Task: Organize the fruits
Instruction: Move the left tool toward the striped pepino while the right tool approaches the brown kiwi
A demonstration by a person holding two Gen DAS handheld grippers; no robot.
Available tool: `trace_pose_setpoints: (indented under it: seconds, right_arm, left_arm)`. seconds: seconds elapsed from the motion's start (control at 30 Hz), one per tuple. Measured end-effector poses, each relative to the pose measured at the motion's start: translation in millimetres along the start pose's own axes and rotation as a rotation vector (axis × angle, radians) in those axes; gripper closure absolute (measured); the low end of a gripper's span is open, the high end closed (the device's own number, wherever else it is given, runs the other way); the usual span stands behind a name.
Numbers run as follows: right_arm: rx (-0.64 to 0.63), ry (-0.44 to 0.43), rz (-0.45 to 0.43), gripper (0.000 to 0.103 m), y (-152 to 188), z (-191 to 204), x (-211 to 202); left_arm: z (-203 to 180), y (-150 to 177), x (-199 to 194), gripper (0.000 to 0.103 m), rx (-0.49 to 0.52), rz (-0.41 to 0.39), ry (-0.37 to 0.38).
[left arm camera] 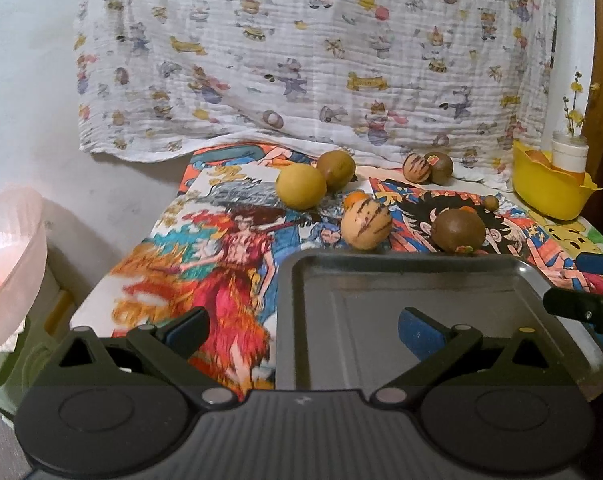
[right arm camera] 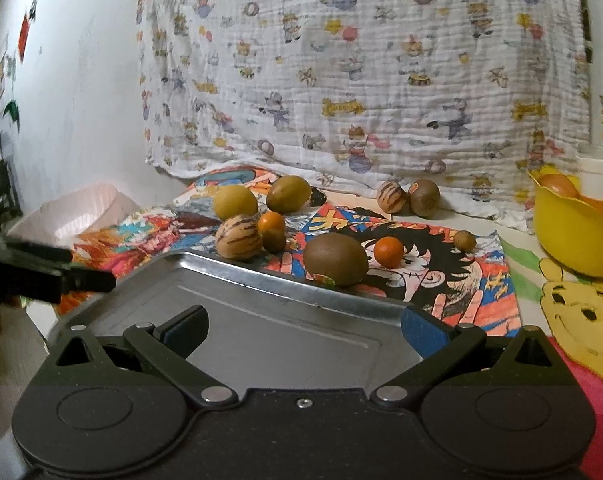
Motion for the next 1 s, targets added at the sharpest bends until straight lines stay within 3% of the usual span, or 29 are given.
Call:
trace_pose_setpoints:
  seconds: [0.27,0.6,1.0]
  right_arm:
    - [-0.102,-0.027,0.035,0.000,-8.7,-15.4,20.4]
    - [-0.114,-0.067,0.054,0.000,-20.6,-35.8,46.0]
    - [-0.121,-0.206,0.125,0.004,-46.5,-62.9,98.1]
  left_arm:
    - [-8.4,-22.9,32.9,0.000,0.066,0.031,0.058]
    - [-20.0,-41.3,65.5,0.001,0.112,0.059,0.121]
    - [-25.9,-58.5,110.7,0.001,0.173,0.117,0.198]
Point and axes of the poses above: each gripper's, at about its wrist camera, not at the fingertips, and x roughly the way its jaws point, z to its left, y to its underside, the point moved 1 cm from there along x, roughly the way its jaws point, and after that the axes turned 5 degrees about -z, right-handed, at the moved point
